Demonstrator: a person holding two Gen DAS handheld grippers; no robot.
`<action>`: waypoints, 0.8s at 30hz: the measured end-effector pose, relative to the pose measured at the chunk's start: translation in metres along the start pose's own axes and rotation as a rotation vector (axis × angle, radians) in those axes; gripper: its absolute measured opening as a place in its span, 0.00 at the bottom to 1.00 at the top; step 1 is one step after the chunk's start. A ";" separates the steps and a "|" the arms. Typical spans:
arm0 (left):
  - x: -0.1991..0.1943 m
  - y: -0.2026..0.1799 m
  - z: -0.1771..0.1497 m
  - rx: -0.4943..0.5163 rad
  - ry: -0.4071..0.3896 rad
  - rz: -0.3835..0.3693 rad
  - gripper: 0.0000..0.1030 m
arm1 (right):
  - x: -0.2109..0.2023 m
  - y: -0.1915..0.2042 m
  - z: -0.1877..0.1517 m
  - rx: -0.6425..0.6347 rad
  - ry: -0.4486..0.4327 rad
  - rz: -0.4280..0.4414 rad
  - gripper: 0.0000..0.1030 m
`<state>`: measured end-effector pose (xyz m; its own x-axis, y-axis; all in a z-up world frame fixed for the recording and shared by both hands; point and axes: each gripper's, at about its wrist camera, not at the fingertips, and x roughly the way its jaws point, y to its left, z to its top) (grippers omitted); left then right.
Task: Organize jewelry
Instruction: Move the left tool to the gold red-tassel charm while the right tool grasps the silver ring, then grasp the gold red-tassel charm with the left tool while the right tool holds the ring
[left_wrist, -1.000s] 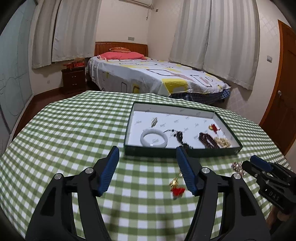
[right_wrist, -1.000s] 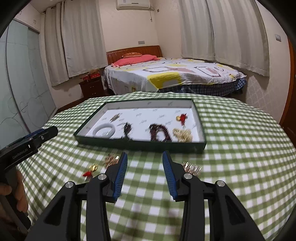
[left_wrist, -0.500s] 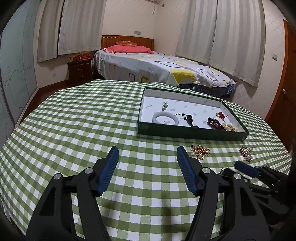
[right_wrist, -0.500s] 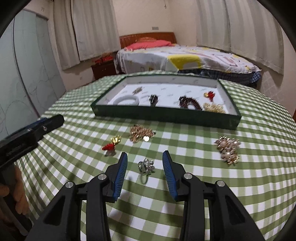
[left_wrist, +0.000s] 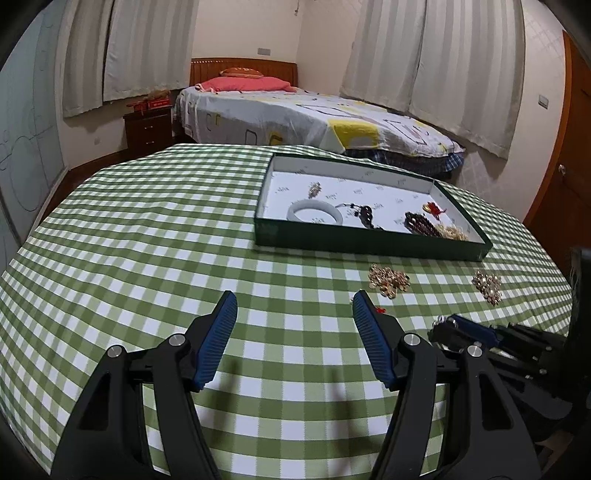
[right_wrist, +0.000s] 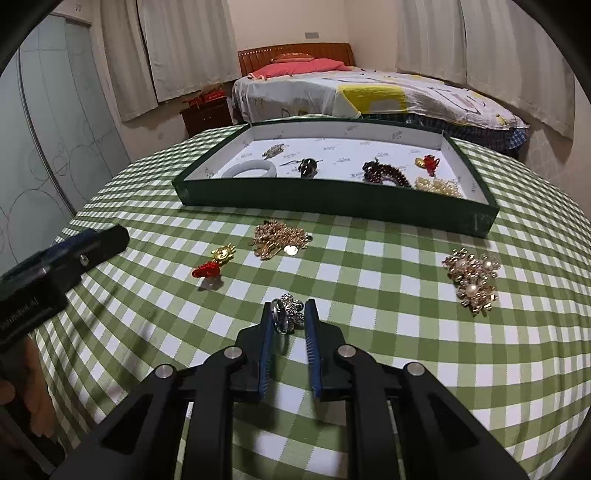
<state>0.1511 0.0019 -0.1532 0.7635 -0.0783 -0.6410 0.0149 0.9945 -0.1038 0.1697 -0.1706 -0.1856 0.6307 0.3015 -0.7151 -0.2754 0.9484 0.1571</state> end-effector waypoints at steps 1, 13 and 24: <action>0.001 -0.002 0.000 0.002 0.004 -0.004 0.62 | -0.002 -0.001 0.001 -0.001 -0.006 -0.003 0.17; 0.026 -0.042 -0.004 0.065 0.068 -0.052 0.62 | -0.020 -0.036 0.006 0.052 -0.049 -0.026 0.17; 0.054 -0.055 -0.003 0.069 0.147 -0.066 0.37 | -0.019 -0.052 0.007 0.099 -0.056 -0.026 0.17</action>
<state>0.1897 -0.0577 -0.1847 0.6568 -0.1479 -0.7394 0.1099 0.9889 -0.1002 0.1775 -0.2254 -0.1752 0.6768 0.2795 -0.6811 -0.1875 0.9601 0.2077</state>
